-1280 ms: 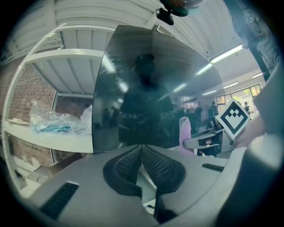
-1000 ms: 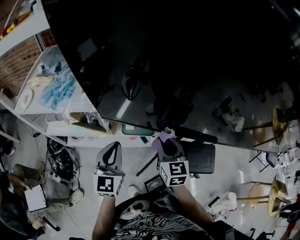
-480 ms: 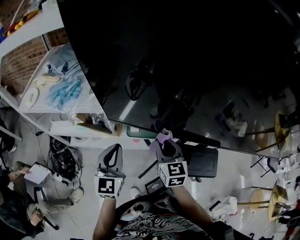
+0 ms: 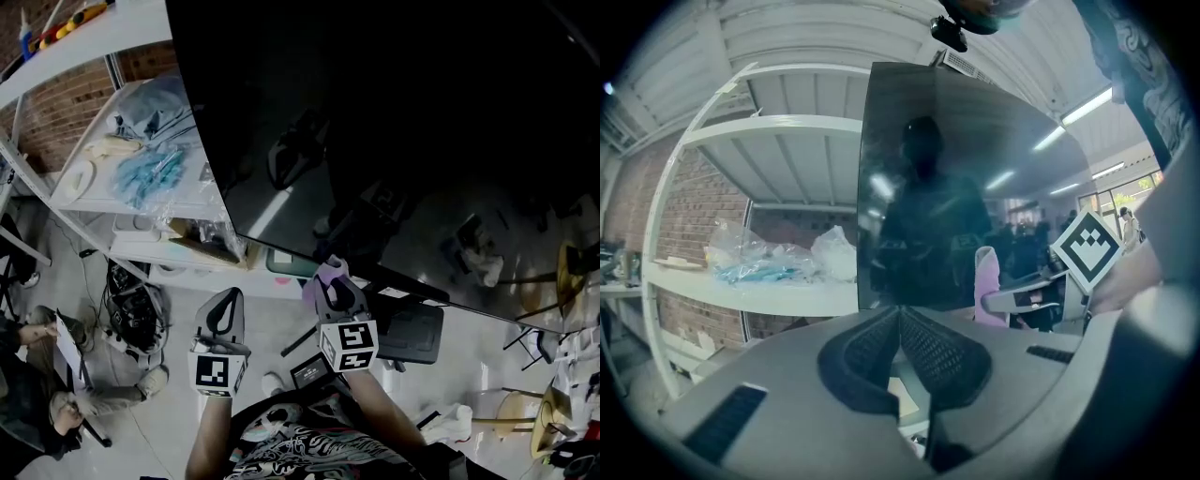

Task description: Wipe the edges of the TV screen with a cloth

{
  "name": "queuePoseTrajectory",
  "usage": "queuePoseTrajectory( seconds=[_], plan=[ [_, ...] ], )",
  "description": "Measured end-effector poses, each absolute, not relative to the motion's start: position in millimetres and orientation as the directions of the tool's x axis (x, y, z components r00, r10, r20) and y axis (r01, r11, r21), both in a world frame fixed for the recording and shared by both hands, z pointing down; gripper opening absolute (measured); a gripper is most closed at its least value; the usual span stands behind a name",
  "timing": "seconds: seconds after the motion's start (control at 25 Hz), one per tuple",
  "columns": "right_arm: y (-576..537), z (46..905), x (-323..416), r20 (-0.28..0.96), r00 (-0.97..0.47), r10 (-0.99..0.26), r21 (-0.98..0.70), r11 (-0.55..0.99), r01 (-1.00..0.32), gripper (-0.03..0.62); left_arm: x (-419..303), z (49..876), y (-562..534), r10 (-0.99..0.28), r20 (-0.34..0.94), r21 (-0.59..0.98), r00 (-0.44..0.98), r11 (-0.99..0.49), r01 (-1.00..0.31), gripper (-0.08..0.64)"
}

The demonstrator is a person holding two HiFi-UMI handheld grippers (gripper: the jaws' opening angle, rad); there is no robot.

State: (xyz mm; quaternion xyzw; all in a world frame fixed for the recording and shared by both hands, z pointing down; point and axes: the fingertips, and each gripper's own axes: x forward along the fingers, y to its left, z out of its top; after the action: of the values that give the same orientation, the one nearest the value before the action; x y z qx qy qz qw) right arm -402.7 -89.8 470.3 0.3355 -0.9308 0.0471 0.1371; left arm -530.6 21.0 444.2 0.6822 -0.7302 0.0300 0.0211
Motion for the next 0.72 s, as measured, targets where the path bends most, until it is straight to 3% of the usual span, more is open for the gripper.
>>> queuePoseTrajectory(
  seconds=[0.24, 0.72],
  plan=[
    [-86.7, 471.4, -417.7, 0.285, -0.755, -0.590, 0.001, 0.788, -0.615, 0.107, -536.1, 448.3, 28.7, -0.990, 0.122, -0.039, -0.075, 0.071, -0.997, 0.018],
    [-82.3, 471.1, -453.4, 0.282, -0.791, -0.543, -0.011, 0.822, -0.569, 0.107, -564.5, 442.5, 42.9, -0.987, 0.074, -0.030, -0.146, 0.144, -0.989, 0.018]
  ],
)
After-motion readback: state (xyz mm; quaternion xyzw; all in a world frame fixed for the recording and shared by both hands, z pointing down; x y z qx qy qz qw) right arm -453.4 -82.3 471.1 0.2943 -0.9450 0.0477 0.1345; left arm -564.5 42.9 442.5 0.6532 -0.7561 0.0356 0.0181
